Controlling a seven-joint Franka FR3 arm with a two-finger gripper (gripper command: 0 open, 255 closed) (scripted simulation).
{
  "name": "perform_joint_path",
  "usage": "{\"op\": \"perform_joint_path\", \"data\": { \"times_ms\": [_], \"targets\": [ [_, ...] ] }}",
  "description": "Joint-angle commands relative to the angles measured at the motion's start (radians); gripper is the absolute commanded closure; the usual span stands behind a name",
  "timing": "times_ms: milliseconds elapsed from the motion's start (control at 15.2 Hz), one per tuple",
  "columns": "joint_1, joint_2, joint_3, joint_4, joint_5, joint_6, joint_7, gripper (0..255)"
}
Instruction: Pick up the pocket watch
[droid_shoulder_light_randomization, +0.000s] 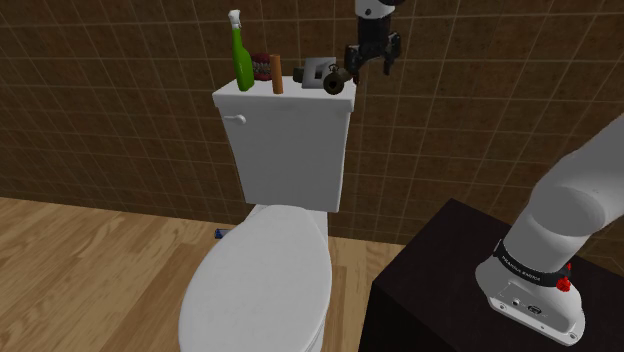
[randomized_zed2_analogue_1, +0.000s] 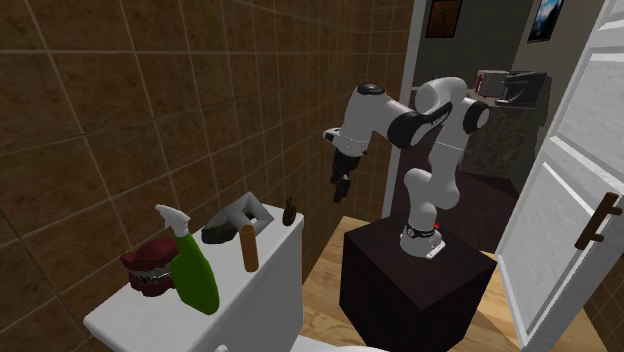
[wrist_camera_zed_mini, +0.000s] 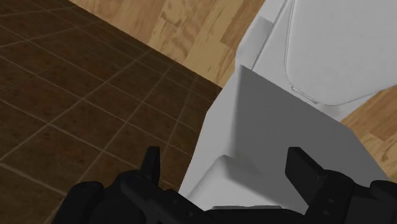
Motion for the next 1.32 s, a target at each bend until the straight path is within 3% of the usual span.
{"op": "perform_joint_path", "data": {
  "times_ms": [0, 330, 726, 1254],
  "targets": [
    [-0.010, 0.067, 0.021, 0.072, -0.033, 0.008, 0.068, 0],
    [-0.020, 0.243, 0.057, 0.286, -0.137, -0.006, 0.217, 0],
    [0.013, 0.475, 0.066, 0.615, -0.279, -0.085, 0.361, 0],
    [0.002, 0.447, 0.060, 0.477, -0.276, 0.019, 0.398, 0]
  ]
}}
